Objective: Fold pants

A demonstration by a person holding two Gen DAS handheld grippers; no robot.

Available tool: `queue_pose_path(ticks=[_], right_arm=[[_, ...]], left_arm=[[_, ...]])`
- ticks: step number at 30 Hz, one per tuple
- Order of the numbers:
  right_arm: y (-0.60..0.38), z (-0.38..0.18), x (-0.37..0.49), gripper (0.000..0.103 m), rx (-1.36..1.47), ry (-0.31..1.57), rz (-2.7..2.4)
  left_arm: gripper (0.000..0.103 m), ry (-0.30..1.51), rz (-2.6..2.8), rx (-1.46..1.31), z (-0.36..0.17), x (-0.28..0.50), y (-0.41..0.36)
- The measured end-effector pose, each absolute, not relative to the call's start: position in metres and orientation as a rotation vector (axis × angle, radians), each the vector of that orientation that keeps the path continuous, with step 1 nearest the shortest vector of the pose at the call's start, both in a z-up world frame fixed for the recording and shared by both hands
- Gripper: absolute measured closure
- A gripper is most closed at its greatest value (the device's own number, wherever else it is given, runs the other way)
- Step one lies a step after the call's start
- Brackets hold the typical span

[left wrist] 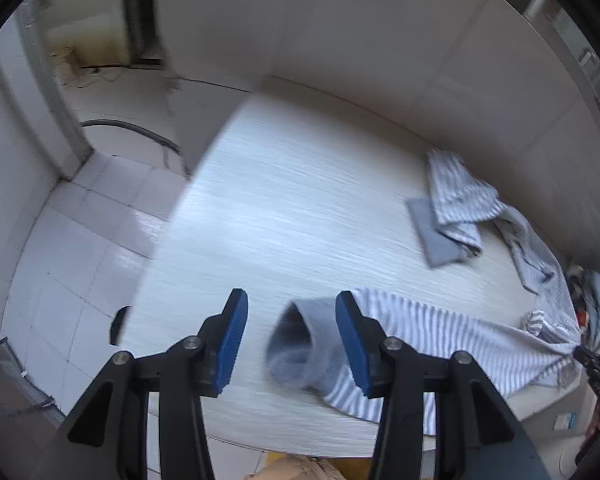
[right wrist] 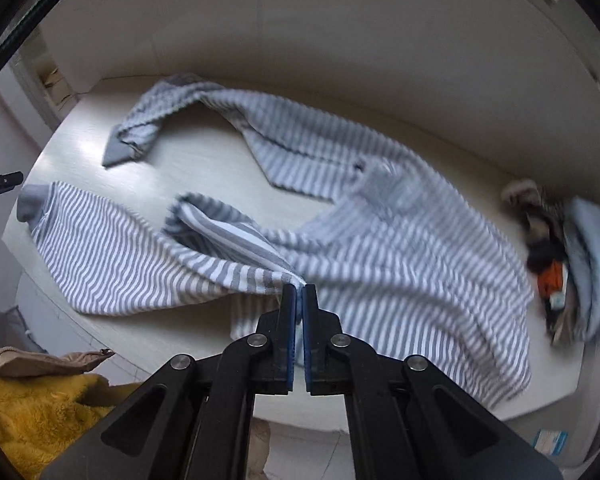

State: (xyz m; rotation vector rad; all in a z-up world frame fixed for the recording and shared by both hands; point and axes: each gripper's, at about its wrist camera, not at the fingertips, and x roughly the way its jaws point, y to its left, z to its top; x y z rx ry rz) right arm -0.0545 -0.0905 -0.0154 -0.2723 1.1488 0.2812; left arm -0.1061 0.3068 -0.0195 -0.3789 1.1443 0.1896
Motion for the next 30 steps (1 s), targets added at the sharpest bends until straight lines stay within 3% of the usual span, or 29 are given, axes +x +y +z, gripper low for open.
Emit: queue_pose_path(ticks=[9, 10, 11, 12, 15, 21, 26, 30], right_arm=[[-0.106, -0.03, -0.063, 0.099, -0.229, 1.169, 0.261], [-0.106, -0.031, -0.064, 0.099, -0.225, 1.171, 0.26], [-0.106, -0.032, -0.064, 0.099, -0.223, 1.172, 0.259], [-0.107, -0.033, -0.063, 0.099, -0.222, 1.172, 0.26], [-0.106, -0.032, -0.059, 0.099, -0.214, 1.162, 0.259], [-0.094, -0.009, -0.03, 0.099, -0.221, 1.09, 0.258], [-0.091, 0.043, -0.019, 0.099, -0.182, 0.912, 0.253], [-0.09, 0.05, -0.036, 0.099, -0.17, 0.879, 0.31]], left_arm=[[0.056, 1.248, 0.112, -0.31, -0.043, -0.083, 0.269], [0.059, 1.254, 0.114, -0.296, -0.046, -0.082, 0.267], [0.076, 1.254, 0.116, -0.286, -0.047, -0.081, 0.265], [0.086, 1.26, 0.111, -0.274, -0.049, -0.08, 0.264], [0.092, 1.239, 0.093, -0.259, -0.047, -0.076, 0.264], [0.094, 1.096, 0.088, -0.214, -0.002, -0.052, 0.277], [0.094, 0.884, 0.124, -0.145, 0.052, -0.038, 0.294], [0.093, 0.848, 0.152, -0.145, 0.049, -0.05, 0.315]])
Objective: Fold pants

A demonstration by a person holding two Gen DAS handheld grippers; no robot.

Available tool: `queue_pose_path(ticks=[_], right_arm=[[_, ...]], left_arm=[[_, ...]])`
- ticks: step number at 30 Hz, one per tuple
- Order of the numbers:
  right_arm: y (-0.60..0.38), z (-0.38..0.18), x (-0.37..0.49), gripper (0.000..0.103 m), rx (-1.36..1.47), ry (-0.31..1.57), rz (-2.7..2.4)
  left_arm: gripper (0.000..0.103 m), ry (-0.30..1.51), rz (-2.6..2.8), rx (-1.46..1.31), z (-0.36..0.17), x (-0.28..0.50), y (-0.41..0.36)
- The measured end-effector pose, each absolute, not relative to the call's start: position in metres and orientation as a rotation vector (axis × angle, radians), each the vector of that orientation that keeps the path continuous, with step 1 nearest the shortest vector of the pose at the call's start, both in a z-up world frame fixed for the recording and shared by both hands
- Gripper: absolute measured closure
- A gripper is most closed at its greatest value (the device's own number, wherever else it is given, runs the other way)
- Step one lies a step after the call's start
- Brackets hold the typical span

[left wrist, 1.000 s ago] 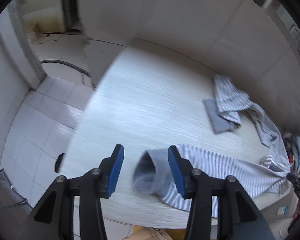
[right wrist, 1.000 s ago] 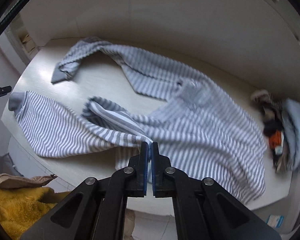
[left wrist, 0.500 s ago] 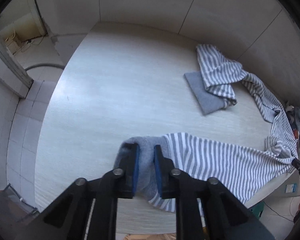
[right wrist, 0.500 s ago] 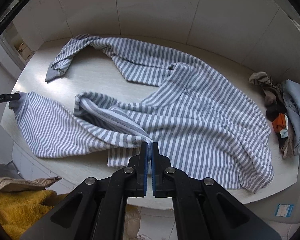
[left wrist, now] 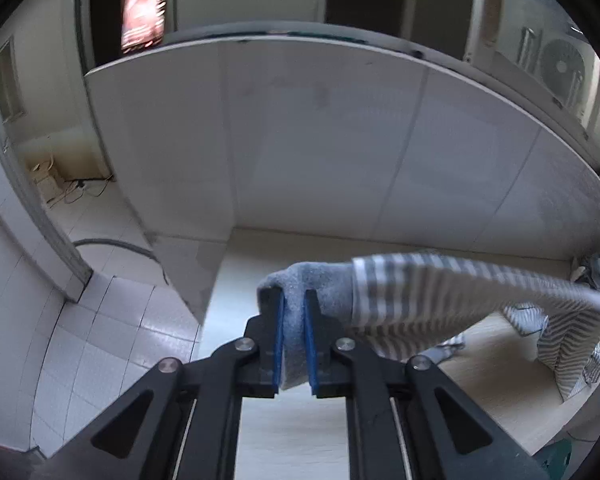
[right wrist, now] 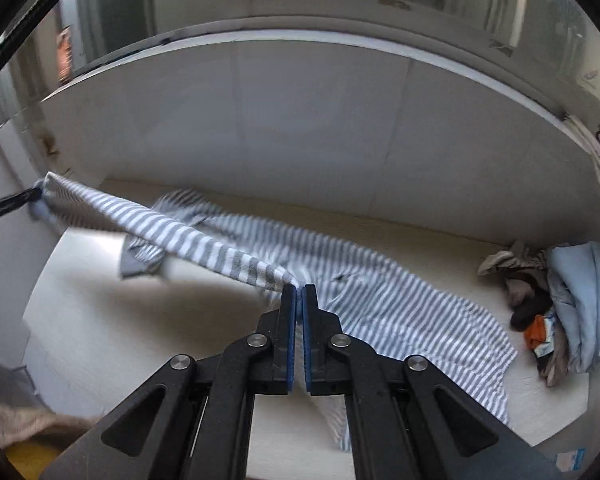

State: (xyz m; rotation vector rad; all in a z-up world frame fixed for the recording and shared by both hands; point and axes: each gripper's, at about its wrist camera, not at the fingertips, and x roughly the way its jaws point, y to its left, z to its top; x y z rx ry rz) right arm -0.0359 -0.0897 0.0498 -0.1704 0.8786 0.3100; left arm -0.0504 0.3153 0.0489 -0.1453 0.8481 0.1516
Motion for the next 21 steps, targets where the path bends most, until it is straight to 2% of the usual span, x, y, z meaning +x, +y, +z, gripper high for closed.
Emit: queue_pose_path(ticks=[3, 7, 10, 12, 15, 21], right_arm=[[-0.08, 0.02, -0.056, 0.099, -0.222, 0.959, 0.375], [-0.064, -0.041, -0.082, 0.099, -0.312, 1.156, 0.437], [-0.05, -0.07, -0.099, 0.099, -0.388, 1.269, 0.491], [-0.043, -0.072, -0.103, 0.09, -0.429, 1.27, 0.501], [-0.023, -0.058, -0.101, 0.078, -0.459, 1.231, 0.553], [0.023, -0.045, -0.091, 0.076, -0.436, 1.162, 0.687]], left_arm=[[0.09, 0.918, 0.15, -0.195, 0.013, -0.067, 0.331], [0.088, 1.047, 0.172, -0.225, -0.036, -0.097, 0.342], [0.078, 1.093, 0.197, -0.273, -0.053, -0.116, 0.349], [0.069, 1.095, 0.219, -0.299, -0.055, -0.126, 0.351], [0.065, 1.091, 0.252, -0.317, -0.053, -0.138, 0.351], [0.061, 1.074, 0.308, -0.3, -0.04, -0.158, 0.358]])
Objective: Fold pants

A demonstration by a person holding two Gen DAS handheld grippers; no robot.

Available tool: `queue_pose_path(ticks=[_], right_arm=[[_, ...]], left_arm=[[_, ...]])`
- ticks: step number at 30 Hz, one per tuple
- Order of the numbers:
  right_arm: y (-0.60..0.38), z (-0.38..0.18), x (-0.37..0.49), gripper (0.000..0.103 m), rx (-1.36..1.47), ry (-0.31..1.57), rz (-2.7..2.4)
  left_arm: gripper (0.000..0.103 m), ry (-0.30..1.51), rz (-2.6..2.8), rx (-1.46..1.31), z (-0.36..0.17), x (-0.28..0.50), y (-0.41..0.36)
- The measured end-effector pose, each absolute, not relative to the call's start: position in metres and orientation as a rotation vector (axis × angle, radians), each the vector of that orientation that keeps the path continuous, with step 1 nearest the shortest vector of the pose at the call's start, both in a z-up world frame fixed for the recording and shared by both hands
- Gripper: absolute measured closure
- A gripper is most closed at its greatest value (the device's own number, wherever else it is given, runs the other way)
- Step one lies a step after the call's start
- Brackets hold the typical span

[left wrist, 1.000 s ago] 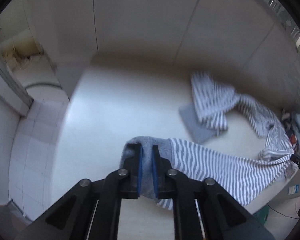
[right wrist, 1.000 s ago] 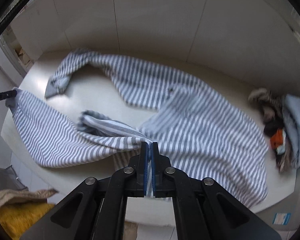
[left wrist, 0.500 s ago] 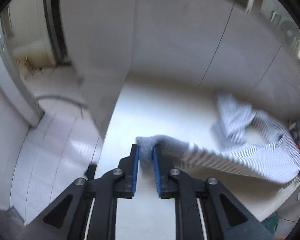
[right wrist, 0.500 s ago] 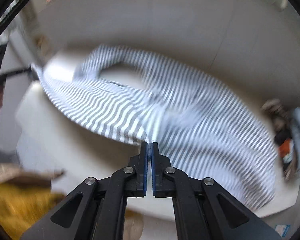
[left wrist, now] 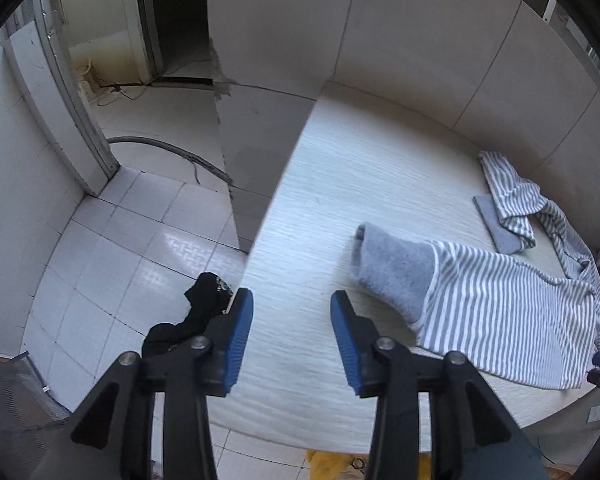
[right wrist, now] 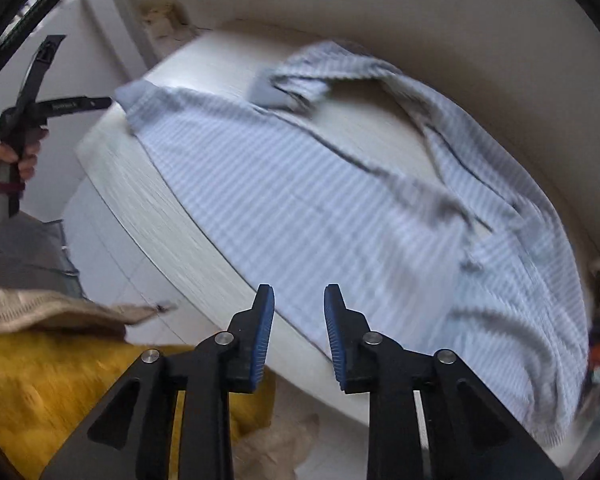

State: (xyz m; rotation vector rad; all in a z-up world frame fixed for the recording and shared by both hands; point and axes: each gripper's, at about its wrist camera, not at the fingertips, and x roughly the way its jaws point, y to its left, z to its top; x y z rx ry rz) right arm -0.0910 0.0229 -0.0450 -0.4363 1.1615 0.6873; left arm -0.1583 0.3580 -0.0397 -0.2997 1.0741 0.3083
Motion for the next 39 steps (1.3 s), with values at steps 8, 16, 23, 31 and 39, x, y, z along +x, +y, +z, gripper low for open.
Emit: queue_pose_path(ticks=[8, 16, 23, 31, 39], right_arm=[[0.092, -0.073, -0.086, 0.076, -0.427, 1.151, 0.693], [0.103, -0.094, -0.101, 0.076, -0.296, 1.199, 0.484], [0.12, -0.109, -0.104, 0.076, -0.223, 1.201, 0.324], [0.128, -0.111, -0.104, 0.076, -0.173, 1.196, 0.288], [0.183, -0.108, -0.126, 0.078, -0.116, 1.223, 0.589]], left_arm=[[0.059, 1.039, 0.219, -0.409, -0.017, -0.159, 0.36], [0.05, 1.134, -0.041, -0.288, -0.023, -0.107, 0.341], [0.05, 1.233, -0.117, -0.193, -0.05, -0.079, 0.328], [0.085, 1.192, -0.131, -0.159, -0.055, -0.083, 0.327], [0.086, 1.157, 0.181, -0.005, -0.046, -0.097, 0.393]])
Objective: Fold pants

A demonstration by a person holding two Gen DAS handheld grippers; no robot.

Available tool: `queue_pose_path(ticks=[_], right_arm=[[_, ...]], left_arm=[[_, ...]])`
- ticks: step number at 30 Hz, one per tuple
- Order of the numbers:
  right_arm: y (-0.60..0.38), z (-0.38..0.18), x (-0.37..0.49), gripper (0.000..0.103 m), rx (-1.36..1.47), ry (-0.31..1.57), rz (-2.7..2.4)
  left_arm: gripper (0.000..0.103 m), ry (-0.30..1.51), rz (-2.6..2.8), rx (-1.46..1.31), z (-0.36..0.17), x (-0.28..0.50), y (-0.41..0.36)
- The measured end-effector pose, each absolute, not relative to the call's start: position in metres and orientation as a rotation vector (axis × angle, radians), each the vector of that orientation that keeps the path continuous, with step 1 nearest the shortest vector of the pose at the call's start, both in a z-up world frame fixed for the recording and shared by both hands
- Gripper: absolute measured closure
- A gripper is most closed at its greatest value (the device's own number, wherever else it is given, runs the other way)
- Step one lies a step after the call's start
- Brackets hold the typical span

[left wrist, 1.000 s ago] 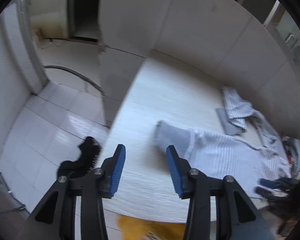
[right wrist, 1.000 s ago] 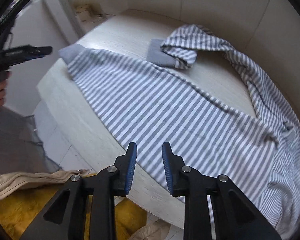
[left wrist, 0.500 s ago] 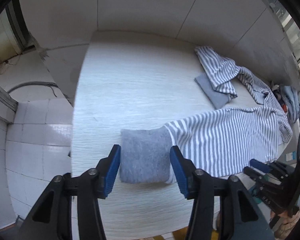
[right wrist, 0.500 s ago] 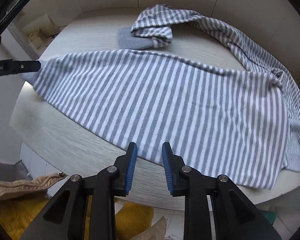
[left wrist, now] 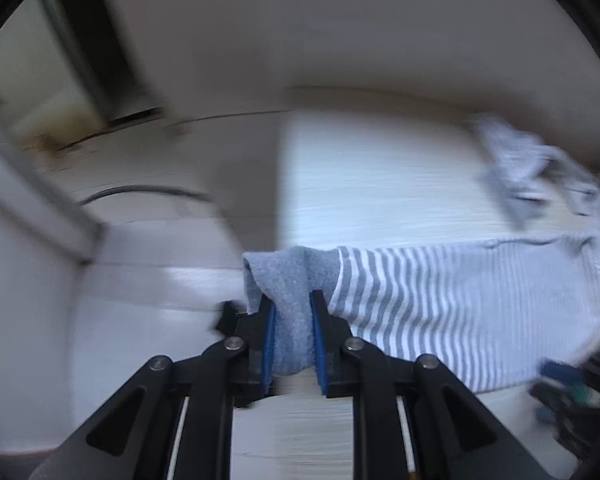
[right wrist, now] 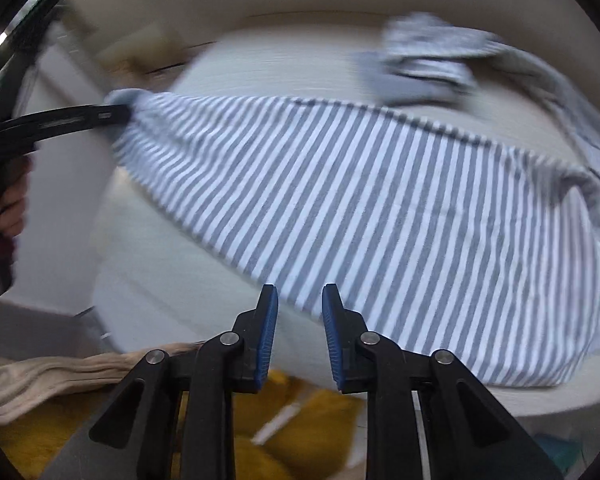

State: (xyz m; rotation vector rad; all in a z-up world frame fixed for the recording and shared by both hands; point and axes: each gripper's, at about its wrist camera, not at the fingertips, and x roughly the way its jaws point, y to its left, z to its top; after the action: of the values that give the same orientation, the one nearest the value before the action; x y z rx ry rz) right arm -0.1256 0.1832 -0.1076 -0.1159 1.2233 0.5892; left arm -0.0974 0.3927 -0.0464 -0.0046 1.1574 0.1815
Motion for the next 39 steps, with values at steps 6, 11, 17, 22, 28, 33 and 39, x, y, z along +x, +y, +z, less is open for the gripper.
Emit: queue_pose_path(ticks=[6, 11, 17, 22, 28, 33, 39], right_arm=[[0.197, -0.088, -0.131, 0.078, -0.127, 1.144, 0.631], [0.146, -0.075, -0.121, 0.078, -0.055, 1.113, 0.499], [0.06, -0.07, -0.11, 0.078, -0.042, 1.105, 0.263], [-0.034, -0.07, -0.095, 0.078, -0.073, 1.114, 0.038], [-0.127, -0.079, -0.07, 0.078, -0.048, 1.13, -0.104], [-0.186, -0.092, -0.056, 0.078, -0.042, 1.177, -0.094], [-0.222, -0.109, -0.045, 0.073, -0.068, 1.24, -0.04]], left_arm=[[0.058, 1.181, 0.288, -0.069, -0.046, -0.108, 0.439], [0.052, 1.114, 0.267, -0.09, -0.022, -0.112, 0.431], [0.051, 1.07, 0.118, -0.101, -0.004, -0.099, 0.381], [0.051, 1.095, 0.031, -0.067, -0.01, -0.087, 0.317], [0.051, 1.143, -0.026, -0.035, -0.025, -0.072, 0.241], [0.051, 1.182, 0.02, -0.013, -0.039, -0.062, 0.194], [0.051, 1.233, 0.097, -0.056, -0.056, -0.062, 0.164]])
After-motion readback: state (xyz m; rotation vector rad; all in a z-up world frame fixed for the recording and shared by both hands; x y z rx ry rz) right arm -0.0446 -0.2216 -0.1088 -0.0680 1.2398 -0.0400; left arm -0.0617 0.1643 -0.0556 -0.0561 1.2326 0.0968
